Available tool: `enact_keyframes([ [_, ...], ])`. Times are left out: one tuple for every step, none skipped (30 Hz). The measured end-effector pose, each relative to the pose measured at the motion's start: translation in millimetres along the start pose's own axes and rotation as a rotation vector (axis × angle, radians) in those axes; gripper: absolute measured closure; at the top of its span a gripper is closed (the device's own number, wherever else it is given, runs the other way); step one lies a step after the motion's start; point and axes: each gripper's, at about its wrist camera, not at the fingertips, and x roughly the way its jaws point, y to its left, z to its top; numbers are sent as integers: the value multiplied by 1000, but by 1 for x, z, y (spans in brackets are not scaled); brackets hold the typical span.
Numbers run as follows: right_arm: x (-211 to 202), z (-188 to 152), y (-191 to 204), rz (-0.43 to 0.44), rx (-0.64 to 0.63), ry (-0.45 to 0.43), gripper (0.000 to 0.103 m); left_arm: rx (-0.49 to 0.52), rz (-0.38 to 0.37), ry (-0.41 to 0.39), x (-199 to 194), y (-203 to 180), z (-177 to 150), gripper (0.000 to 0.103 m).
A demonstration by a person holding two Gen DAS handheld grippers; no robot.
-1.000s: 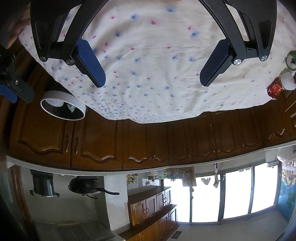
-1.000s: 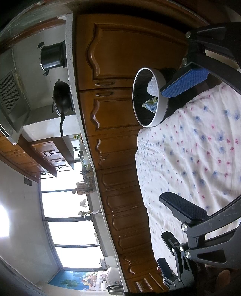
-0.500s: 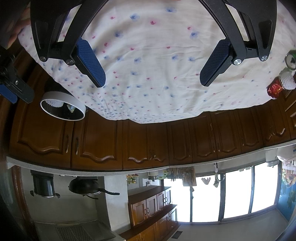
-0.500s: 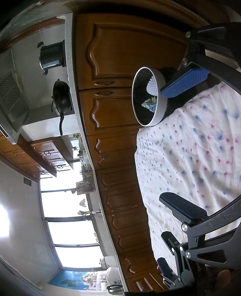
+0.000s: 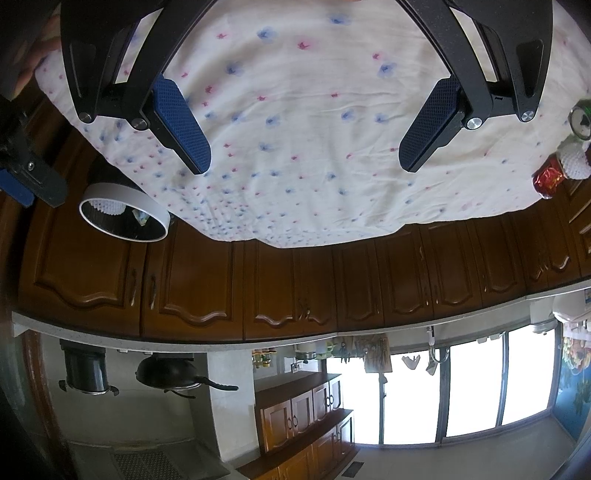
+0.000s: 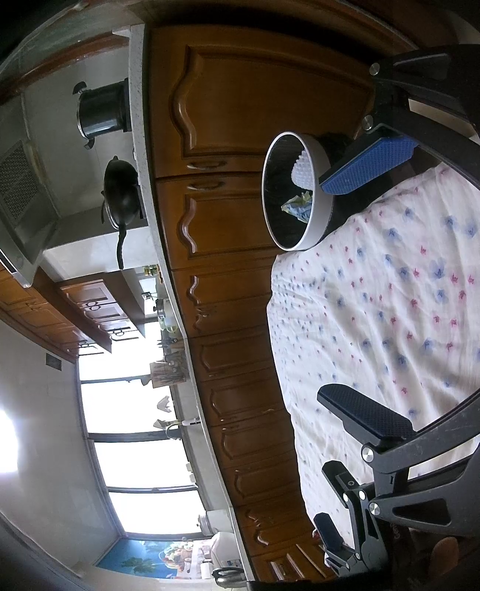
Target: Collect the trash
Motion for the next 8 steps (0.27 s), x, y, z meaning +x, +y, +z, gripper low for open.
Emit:
enact_keyframes([
  [0,0,0,1,1,0,0,-1,0,1,0,0,0,0],
  [0,-1,1,3,2,2,0,-1,1,1,1,0,0,0],
  [1,-1,2,3,2,4,0,0,0,2,1,1,0,0],
  [1,-1,2,4,2,5,0,0,0,3,1,1,0,0],
  [1,-1,3,4,3,6,0,0,1,4,2,1,-1,0],
  [1,0,3,5,4,7,0,0,1,5,2,1,-1,0],
  [1,0,3,6,5,8,0,0,0,6,3,1,-1,0],
  [1,0,3,7,6,9,0,1,0,8,3,1,-2,0],
])
